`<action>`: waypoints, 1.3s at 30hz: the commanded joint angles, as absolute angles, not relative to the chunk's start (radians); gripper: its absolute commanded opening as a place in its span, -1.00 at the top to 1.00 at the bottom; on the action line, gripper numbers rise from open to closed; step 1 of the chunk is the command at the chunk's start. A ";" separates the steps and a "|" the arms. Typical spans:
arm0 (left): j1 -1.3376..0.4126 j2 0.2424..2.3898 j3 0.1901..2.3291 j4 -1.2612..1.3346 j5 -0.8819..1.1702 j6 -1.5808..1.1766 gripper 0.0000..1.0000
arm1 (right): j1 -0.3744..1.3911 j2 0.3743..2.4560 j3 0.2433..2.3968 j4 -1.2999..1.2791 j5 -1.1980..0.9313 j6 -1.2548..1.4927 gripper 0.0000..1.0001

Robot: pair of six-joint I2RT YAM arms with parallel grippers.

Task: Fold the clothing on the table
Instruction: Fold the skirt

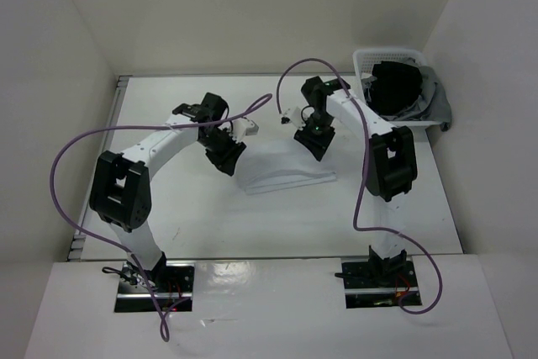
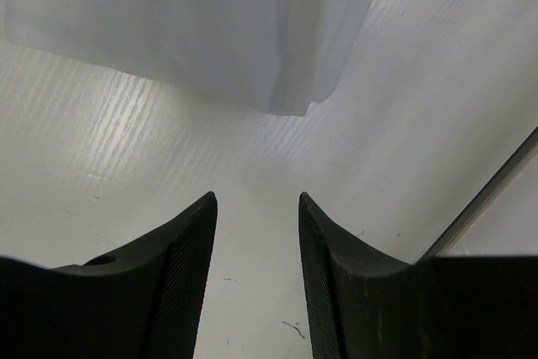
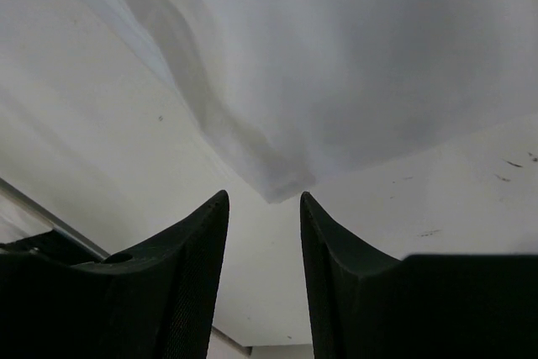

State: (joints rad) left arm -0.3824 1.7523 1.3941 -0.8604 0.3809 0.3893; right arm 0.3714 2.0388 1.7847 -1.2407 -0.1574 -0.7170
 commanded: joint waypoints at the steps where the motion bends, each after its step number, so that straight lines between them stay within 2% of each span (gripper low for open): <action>1: -0.373 1.709 1.393 -0.844 0.385 0.377 -0.02 | 0.380 1.987 1.769 -1.296 -0.161 -0.749 0.10; 8: -0.218 1.648 1.422 -0.775 0.432 0.276 0.03 | 0.380 1.977 1.778 -1.165 -0.173 -0.628 0.10; 12: -0.033 1.551 1.378 -0.707 0.442 0.201 -0.07 | 0.428 1.977 1.721 -1.005 -0.158 -0.536 0.10; 14: 0.029 1.482 1.317 -0.661 0.401 0.154 -0.23 | 0.472 1.968 1.697 -0.945 -0.103 -0.502 0.10; 16: 0.107 1.441 1.278 -0.637 0.377 0.140 -0.51 | 0.521 1.977 1.672 -0.868 -0.056 -0.450 0.10; 21: 0.230 1.333 1.183 -0.614 0.299 0.094 -1.00 | 0.583 2.014 1.698 -0.825 -0.020 -0.397 0.10; 31: 0.356 1.238 1.037 -0.585 0.288 0.112 -1.00 | 0.601 2.034 1.687 -0.804 -0.031 -0.388 0.10; 39: 0.383 1.238 1.028 -0.575 0.298 0.112 -1.00 | 0.601 2.065 1.666 -0.781 -0.031 -0.388 0.10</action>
State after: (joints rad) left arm 0.3737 1.2697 1.0264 -0.6083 0.2886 0.1230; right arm 0.6025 2.0445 1.6752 -0.8227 -0.0368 -0.4007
